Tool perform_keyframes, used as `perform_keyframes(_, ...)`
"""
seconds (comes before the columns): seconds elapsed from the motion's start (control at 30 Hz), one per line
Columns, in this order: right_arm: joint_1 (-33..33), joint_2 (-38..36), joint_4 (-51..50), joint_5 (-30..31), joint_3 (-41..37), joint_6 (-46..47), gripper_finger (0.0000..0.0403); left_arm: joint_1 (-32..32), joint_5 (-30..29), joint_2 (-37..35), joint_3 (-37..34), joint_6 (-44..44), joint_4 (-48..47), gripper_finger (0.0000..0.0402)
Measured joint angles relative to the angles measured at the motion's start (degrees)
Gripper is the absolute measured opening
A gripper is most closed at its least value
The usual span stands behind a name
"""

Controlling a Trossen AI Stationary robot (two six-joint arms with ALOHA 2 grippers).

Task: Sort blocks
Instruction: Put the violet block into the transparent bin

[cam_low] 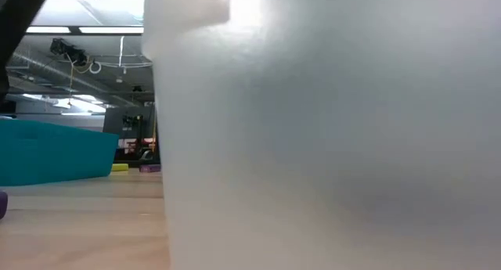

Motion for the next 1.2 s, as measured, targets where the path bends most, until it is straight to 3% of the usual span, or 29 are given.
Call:
perform_keyframes(0.2,-0.05,3.48,0.13,0.0,0.0,1.73,0.0284,-4.96,-6.55,-10.72,-13.92,-1.88,2.63,0.0198)
perform_keyframes(0.47,-0.16,8.58,0.29,0.0,0.0,3.71,0.0284,-11.47,-13.18,-28.75,-35.93,-1.89,17.07,0.0198)
perform_keyframes(0.63,-0.06,9.74,0.22,-0.01,0.0,5.33,0.0284,-15.32,-19.3,-37.11,-45.7,-0.28,23.68,0.0198)
perform_keyframes(0.83,1.03,10.24,0.15,-0.05,0.0,5.65,0.0284,-17.73,-22.74,-42.54,-51.1,-0.19,23.68,0.0198)
perform_keyframes(1.2,2.3,11.98,-0.38,-0.55,0.0,6.32,0.0284,-18.05,-23.43,-42.75,-51.77,1.01,23.5,0.0198)
